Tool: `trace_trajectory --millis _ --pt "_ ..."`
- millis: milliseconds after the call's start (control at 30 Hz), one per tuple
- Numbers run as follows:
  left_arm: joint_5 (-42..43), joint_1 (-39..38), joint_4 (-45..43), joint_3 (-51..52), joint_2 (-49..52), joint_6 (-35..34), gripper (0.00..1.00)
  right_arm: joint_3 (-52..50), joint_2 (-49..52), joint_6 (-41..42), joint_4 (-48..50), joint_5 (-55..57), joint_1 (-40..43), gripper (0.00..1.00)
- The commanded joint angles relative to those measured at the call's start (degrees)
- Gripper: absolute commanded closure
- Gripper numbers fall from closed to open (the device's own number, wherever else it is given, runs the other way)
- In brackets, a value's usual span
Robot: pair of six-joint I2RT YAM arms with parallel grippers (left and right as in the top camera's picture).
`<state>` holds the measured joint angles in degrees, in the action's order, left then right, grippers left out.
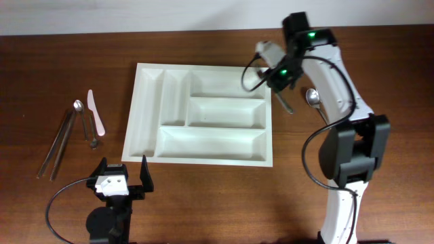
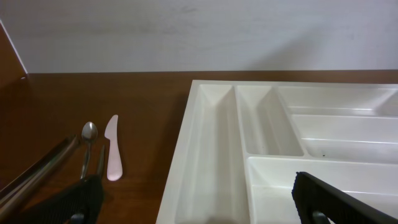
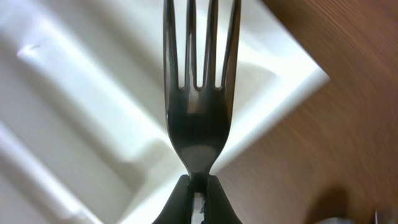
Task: Pack container
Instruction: 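Lift the fork and carry it over the tray's right compartment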
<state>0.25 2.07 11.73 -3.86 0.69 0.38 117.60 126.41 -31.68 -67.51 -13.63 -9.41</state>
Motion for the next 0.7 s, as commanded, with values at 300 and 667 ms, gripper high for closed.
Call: trace_trajectory --millis 300,667 --pt "0.4 0.3 -0.1 0.3 -0.3 0.5 0.01 1.4 0.6 -34.2 0.7 -4.5 -10.5 0.96" --pt "0.4 0.3 -0.1 0.3 -0.3 0.5 0.01 1.3 6.6 -35.6 -0.8 -15.7 -11.4 0.96"
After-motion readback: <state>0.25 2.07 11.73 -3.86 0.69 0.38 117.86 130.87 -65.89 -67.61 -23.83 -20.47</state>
